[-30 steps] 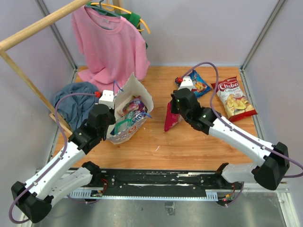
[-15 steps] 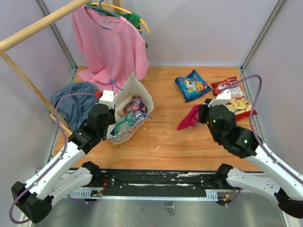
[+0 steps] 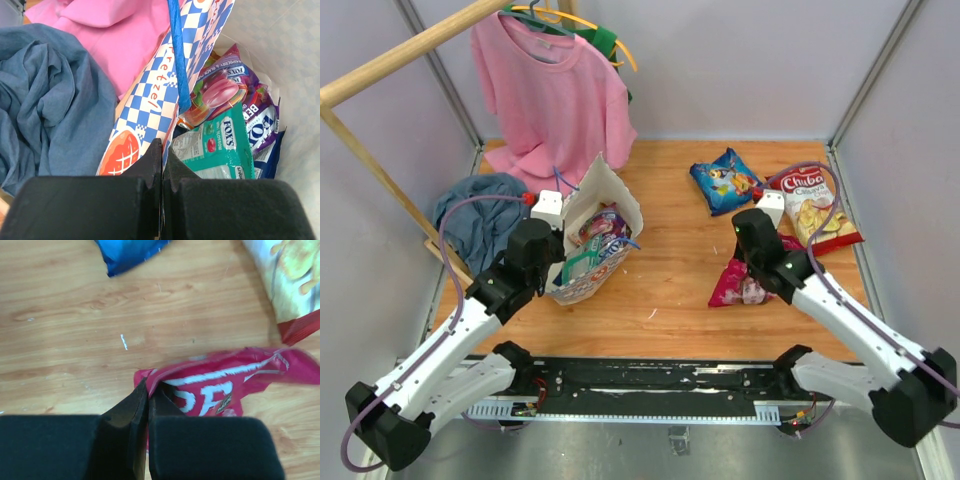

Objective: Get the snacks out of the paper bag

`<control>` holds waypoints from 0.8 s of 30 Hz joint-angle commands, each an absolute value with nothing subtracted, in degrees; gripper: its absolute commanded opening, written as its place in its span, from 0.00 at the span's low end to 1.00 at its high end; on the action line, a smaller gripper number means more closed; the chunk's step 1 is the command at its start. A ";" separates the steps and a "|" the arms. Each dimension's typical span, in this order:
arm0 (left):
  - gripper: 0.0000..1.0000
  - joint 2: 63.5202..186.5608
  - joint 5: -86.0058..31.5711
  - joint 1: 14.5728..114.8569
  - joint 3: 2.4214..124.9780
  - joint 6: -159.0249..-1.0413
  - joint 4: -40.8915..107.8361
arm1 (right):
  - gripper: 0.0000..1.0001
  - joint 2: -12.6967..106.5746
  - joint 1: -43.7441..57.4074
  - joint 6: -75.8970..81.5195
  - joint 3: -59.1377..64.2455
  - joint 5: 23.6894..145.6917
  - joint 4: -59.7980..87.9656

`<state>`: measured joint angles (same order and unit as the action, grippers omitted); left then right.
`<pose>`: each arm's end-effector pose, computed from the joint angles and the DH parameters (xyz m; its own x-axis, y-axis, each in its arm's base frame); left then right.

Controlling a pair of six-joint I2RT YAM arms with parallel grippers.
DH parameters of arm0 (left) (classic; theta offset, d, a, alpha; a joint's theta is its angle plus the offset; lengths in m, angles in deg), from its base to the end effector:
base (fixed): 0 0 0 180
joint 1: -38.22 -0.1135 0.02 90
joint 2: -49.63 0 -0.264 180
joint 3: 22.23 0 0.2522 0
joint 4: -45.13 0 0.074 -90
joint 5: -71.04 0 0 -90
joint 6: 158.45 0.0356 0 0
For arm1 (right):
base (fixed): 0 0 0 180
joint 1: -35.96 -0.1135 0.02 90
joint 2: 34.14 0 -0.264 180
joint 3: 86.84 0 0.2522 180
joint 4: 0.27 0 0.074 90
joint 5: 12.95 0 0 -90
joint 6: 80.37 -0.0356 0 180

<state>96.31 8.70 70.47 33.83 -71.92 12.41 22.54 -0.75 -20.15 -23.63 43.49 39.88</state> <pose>0.1649 -0.0845 0.3049 -0.3412 0.1519 -0.9276 0.0917 0.9875 0.1280 0.1816 0.1109 0.3054 -0.4494 0.1812 -0.8748 0.1084 0.9830 0.1479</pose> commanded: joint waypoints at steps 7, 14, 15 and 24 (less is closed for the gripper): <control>0.01 96.32 6.30 70.03 33.05 -72.67 13.72 | 0.06 46.59 9.36 -19.43 -21.43 61.60 25.62; 0.01 96.31 6.22 70.03 33.01 -72.60 13.79 | 0.14 56.80 9.50 -16.11 -12.53 64.91 25.09; 0.01 96.41 6.26 70.03 32.94 -72.61 13.81 | 0.17 57.05 9.51 -15.59 -11.35 65.48 25.22; 0.00 96.76 5.58 70.01 33.23 -72.58 13.71 | 0.92 43.78 6.41 -9.55 -9.01 67.85 29.51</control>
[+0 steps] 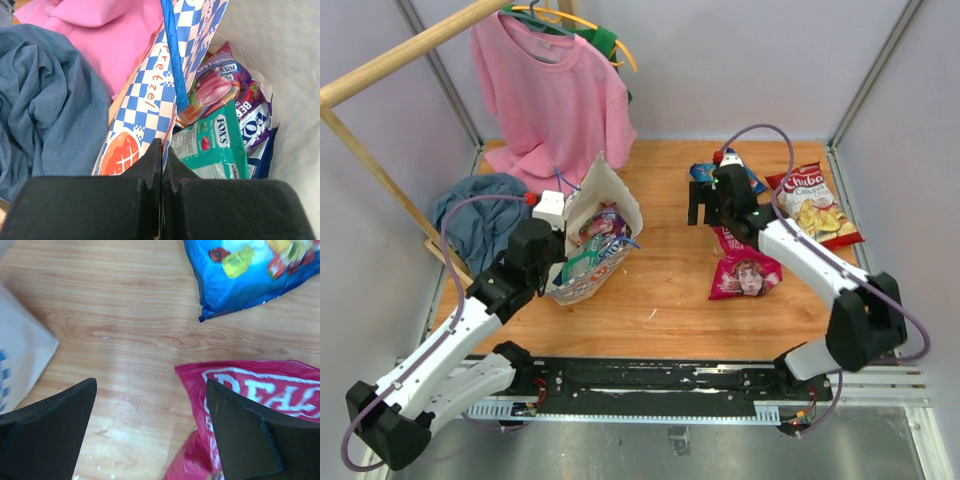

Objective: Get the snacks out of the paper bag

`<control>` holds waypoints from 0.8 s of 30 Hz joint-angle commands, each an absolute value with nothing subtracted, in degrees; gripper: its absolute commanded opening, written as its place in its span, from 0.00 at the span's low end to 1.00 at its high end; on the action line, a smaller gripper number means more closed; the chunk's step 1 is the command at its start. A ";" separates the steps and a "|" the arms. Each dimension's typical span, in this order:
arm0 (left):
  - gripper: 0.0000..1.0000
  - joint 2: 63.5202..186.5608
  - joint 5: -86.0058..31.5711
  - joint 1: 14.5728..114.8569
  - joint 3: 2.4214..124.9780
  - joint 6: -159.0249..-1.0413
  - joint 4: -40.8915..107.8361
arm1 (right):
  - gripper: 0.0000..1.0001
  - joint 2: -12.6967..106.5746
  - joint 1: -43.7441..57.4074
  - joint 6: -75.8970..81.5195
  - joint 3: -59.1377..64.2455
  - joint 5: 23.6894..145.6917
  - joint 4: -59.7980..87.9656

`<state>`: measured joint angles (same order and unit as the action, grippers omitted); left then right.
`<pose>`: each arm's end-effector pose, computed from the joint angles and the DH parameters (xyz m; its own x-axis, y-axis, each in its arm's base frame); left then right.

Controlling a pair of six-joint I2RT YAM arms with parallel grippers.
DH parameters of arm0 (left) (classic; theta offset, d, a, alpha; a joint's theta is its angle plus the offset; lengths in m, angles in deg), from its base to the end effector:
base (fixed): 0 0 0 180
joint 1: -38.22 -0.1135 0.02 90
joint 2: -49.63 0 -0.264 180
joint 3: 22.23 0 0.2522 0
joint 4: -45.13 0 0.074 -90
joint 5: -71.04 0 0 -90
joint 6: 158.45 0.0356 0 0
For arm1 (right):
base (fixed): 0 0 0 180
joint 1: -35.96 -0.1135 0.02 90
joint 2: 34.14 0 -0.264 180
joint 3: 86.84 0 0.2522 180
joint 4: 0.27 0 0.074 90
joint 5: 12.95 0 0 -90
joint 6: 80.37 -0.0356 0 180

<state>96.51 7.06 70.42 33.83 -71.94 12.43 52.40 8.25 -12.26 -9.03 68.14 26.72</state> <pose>0.1655 -0.0857 0.3041 -0.3455 0.1529 -0.9259 0.1177 0.9859 0.1189 0.3053 0.1541 0.2750 -0.6094 0.0960 -0.7871 -0.1303 0.9670 0.2188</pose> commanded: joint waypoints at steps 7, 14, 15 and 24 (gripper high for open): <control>0.01 96.24 4.93 70.03 33.22 -72.68 13.68 | 0.96 22.78 8.33 -20.55 -29.33 67.43 33.16; 0.01 96.11 3.63 70.03 33.43 -72.79 13.51 | 0.92 15.30 32.98 -23.86 -43.77 90.42 27.68; 0.00 95.94 3.73 70.03 33.39 -72.90 13.45 | 0.90 16.56 35.85 -24.39 -45.22 93.25 25.83; 0.01 95.58 3.94 70.03 33.03 -72.98 13.62 | 0.45 39.18 42.03 -23.44 -37.84 101.31 18.26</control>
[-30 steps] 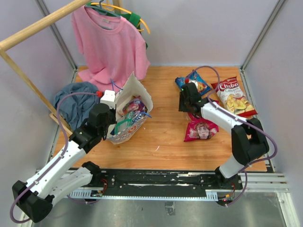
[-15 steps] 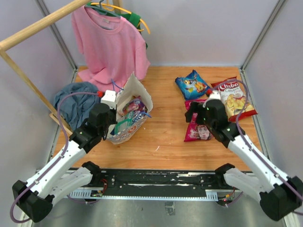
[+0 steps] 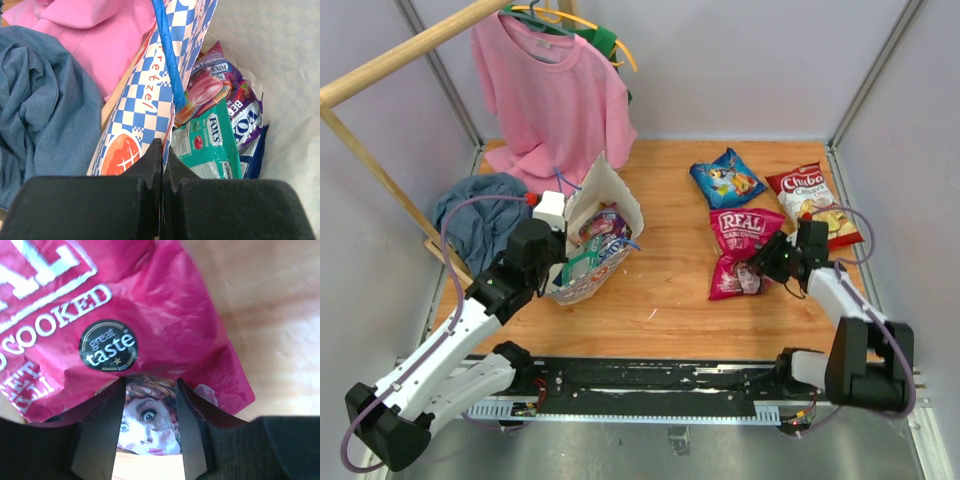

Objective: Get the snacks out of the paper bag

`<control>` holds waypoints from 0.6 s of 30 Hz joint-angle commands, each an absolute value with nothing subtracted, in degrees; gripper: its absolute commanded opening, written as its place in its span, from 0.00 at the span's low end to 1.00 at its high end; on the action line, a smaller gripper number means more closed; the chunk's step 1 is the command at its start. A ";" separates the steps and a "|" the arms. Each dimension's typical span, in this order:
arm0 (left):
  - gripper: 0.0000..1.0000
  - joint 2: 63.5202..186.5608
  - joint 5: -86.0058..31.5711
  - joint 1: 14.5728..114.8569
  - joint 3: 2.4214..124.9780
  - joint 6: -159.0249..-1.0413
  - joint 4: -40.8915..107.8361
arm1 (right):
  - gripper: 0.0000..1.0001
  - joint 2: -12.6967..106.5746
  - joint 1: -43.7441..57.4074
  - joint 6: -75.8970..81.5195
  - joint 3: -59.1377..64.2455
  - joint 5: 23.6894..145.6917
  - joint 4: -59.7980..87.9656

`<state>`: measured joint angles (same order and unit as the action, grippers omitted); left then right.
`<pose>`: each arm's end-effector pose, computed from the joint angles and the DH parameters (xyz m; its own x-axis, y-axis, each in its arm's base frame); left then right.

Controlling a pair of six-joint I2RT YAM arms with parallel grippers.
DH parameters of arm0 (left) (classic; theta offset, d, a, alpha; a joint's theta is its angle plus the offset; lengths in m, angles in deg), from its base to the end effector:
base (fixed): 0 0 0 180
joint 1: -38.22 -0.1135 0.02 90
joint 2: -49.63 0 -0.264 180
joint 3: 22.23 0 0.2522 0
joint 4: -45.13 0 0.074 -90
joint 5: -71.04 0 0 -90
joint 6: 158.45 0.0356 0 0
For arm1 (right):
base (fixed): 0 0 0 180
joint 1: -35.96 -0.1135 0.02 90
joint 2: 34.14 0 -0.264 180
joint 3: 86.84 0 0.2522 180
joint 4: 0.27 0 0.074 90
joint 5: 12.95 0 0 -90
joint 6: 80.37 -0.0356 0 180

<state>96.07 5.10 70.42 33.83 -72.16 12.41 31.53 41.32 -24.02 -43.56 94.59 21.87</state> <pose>0.1640 -0.0861 0.3052 -0.3422 0.1457 -0.9282 0.1474 0.9840 0.1001 0.2214 -0.0100 0.1823 -0.6504 0.5917 -0.4763 0.2830 0.7707 0.5710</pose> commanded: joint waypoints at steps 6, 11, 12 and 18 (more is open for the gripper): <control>0.01 95.84 4.12 70.03 32.93 -72.85 13.64 | 0.44 46.66 41.36 -23.17 -28.42 102.53 21.32; 0.00 96.34 4.15 70.03 33.27 -72.70 13.61 | 0.48 37.83 34.04 -21.33 -22.99 94.73 26.78; 0.01 96.39 4.09 70.03 33.29 -72.68 13.61 | 0.46 36.47 32.13 -20.83 -21.96 92.67 27.91; 0.01 96.40 3.81 70.02 33.19 -72.77 13.61 | 0.09 36.00 24.26 -21.34 -20.85 88.35 26.71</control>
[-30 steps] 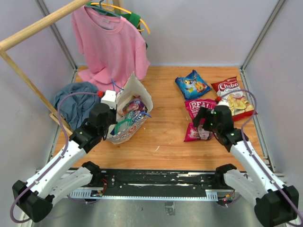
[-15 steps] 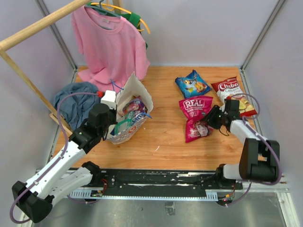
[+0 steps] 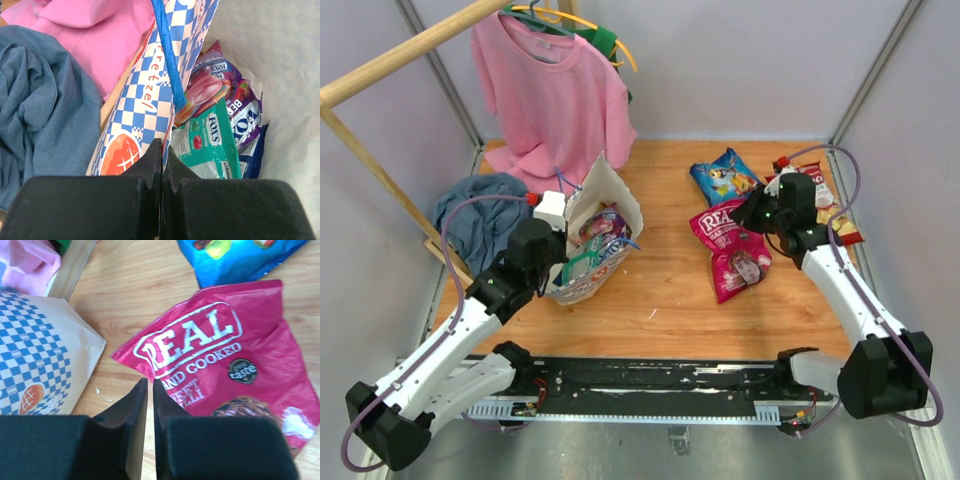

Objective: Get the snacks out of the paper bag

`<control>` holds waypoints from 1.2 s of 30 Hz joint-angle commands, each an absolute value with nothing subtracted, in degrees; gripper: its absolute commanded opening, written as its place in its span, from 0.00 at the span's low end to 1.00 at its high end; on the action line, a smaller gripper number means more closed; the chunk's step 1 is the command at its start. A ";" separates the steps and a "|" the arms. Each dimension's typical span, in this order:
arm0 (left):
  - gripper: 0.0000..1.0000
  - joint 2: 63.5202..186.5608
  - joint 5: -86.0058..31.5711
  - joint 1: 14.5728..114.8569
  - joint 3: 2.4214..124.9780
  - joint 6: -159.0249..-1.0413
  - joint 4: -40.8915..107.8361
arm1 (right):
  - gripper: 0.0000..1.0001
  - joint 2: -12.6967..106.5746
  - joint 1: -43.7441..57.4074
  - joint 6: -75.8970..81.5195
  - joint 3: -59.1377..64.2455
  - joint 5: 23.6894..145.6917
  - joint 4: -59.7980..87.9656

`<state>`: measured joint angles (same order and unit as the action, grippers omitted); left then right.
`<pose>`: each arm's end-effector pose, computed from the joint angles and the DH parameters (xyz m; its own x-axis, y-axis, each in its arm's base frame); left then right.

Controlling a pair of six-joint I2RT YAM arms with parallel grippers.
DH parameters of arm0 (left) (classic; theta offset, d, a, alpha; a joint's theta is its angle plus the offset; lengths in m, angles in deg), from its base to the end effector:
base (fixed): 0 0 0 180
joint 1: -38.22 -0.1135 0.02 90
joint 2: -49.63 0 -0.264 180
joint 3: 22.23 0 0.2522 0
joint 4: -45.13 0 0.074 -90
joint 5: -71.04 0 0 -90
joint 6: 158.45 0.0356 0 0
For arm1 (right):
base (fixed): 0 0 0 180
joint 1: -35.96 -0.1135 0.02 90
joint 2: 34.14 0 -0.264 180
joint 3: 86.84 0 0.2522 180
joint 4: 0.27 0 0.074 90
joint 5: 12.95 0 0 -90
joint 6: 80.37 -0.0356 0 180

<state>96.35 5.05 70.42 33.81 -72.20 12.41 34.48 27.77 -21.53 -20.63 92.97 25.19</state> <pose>0.1648 -0.0867 0.3042 -0.3465 0.1476 -0.9264 0.1484 0.9837 0.1012 0.2673 0.0483 0.2981 -0.5910 0.4176 -0.6901 -0.0832 0.8194 0.5671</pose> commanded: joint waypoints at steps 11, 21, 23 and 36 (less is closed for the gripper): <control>0.01 96.17 2.94 69.99 33.02 -72.79 13.77 | 0.01 59.94 23.48 -23.56 -20.37 89.98 15.49; 0.01 96.13 2.62 69.98 32.97 -72.60 14.05 | 0.01 71.57 27.10 -22.68 -13.35 86.04 17.96; 0.01 96.30 2.52 69.95 32.97 -72.59 14.14 | 0.01 68.94 27.82 -22.36 -16.26 84.51 17.59; 0.01 96.77 1.37 69.94 33.22 -72.58 14.06 | 0.02 43.45 37.53 -17.51 -24.10 87.42 20.14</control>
<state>96.73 2.61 70.27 33.81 -72.35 12.78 47.88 38.57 -21.64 -26.89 85.56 18.09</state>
